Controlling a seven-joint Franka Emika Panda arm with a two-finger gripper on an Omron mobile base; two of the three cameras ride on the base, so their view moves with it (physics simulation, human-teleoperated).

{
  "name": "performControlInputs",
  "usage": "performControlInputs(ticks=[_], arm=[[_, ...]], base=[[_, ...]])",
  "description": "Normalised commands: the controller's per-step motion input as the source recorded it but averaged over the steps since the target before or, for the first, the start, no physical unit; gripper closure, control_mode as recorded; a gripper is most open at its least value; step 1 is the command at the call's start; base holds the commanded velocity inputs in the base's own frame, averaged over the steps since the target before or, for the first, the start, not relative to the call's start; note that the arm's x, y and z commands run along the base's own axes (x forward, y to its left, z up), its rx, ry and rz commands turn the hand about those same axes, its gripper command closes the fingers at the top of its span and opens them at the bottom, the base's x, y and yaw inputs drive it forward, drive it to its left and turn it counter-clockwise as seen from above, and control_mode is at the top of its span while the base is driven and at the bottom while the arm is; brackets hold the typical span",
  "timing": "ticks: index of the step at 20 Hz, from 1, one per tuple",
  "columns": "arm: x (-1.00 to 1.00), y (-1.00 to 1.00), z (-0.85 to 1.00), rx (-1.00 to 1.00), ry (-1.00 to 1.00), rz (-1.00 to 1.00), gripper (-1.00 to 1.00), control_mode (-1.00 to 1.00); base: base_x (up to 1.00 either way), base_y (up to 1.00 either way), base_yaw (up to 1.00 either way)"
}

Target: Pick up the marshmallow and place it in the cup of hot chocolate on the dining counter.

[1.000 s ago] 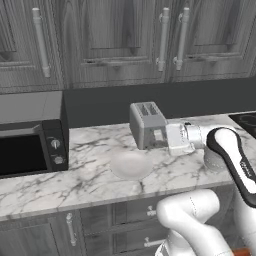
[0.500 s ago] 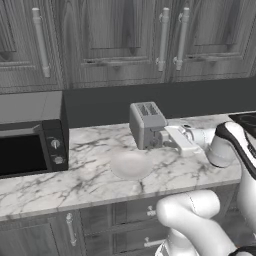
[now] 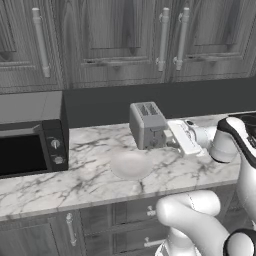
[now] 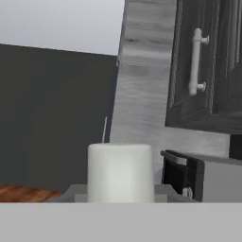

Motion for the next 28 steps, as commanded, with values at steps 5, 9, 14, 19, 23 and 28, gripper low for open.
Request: performControlInputs(ticks=[5,9,14,19,23,28], arm=[[0.0,0.0,0.0,0.02,-0.01,-0.04,1.0,-1.0],[0.0,0.0,0.0,0.02,0.0,0.0,1.0,-1.0],[-0.02,-0.02,0.0,0.03,0.0,0.0,1.0,-1.0],[0.0,0.0,0.0,0.0,0.0,0.0,1.0,1.0],[0.0,0.0,0.0,0.0,0.0,0.0,1.0,1.0],[0.0,0.0,0.0,0.0,0.0,0.0,1.0,1.0]], base=[[0.0,0.0,0.0],[0.0,0.0,0.0],[0.0,0.0,0.0],[-0.52,-0.47,0.01],[-0.69,-0.75,0.0],[-0.58,-0.84,-0.01]])
